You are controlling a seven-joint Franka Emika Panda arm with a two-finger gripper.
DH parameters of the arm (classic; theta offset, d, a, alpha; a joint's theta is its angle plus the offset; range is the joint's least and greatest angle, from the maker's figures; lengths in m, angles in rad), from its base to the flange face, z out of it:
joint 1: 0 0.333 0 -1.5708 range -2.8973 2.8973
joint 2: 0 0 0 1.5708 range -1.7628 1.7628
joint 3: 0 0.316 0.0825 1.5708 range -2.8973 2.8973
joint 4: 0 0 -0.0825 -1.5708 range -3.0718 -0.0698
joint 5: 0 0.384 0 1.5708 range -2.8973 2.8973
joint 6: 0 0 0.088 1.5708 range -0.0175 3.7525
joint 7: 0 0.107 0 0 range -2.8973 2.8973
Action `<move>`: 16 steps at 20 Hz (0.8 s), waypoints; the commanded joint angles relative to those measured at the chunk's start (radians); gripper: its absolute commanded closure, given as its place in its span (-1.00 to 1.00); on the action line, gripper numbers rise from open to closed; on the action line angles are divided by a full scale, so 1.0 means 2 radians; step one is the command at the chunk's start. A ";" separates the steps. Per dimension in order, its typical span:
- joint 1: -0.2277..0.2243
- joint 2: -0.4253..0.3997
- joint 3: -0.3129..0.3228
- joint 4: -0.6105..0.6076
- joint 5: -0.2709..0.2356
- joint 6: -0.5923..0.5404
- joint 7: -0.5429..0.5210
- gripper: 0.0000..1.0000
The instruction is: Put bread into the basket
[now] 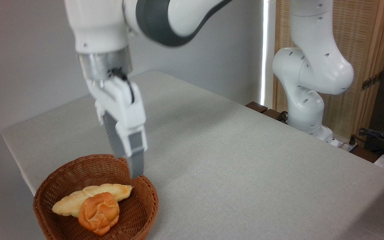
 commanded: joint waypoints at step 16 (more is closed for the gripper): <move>0.048 -0.037 -0.040 0.024 -0.016 -0.113 -0.042 -1.00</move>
